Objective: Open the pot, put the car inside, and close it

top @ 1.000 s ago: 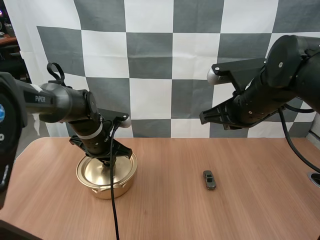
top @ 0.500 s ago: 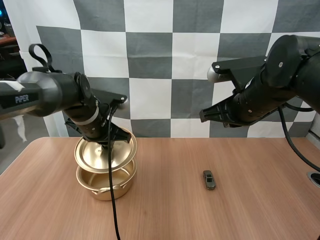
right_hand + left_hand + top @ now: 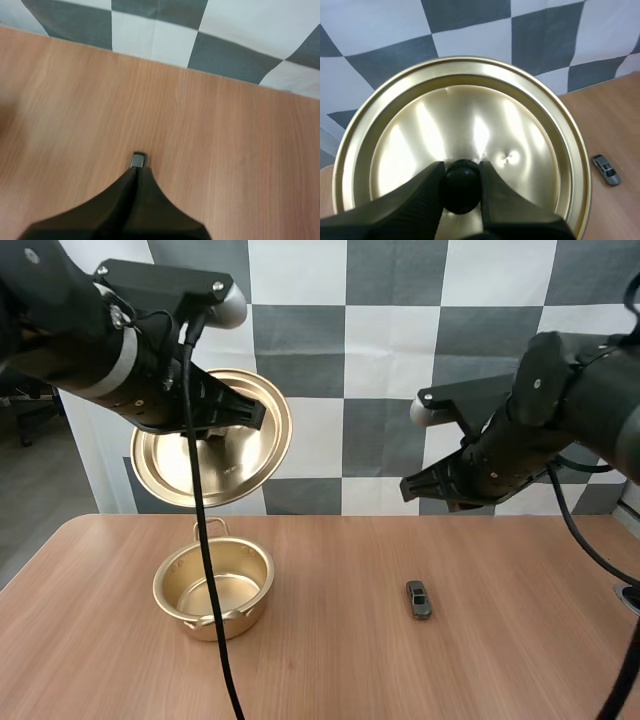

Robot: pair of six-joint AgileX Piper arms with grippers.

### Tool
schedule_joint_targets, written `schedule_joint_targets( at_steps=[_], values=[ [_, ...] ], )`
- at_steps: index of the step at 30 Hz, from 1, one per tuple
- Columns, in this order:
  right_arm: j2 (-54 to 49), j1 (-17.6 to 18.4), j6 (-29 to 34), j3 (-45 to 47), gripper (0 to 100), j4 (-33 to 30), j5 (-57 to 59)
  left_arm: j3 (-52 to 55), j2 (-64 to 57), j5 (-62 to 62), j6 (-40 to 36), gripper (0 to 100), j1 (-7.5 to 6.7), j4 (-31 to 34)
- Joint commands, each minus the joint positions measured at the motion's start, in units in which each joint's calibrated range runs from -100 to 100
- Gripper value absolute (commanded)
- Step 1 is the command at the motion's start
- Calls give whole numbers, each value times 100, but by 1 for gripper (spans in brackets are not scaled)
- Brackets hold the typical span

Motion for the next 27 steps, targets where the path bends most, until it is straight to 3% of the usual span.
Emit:
schedule_joint_targets(
  at_steps=[1, 7, 17, 18, 19, 23, 24, 27],
  values=[
    [508, -1, -3, 224, 0, 4, 7, -2, -800, 84, 35, 0, -2, -59],
    [1480, -1, -3, 716, 0, 4, -596, -2, -1406, 556, 86, 0, -2, -59],
    [1642, -1, 33, 730, 0, 74, -687, -2, -1482, 718, 158, 0, -2, -59],
    [1642, -1, 33, 730, 6, 74, -587, -2, -1482, 718, 158, 0, -2, -59],
    [1642, 15, 33, 730, 20, 50, -511, -2, -1482, 718, 158, 0, -2, -59],
    [1642, 101, -353, 730, 94, 14, -412, -2, -1482, 718, 158, 0, -2, -116],
    [1642, 138, -425, 730, 100, 14, -398, -2, -1482, 718, 158, 0, -2, -143],
    [1642, 168, -422, 730, 100, 90, -706, -2, -1482, 718, 158, 0, -2, -143]
  ],
)
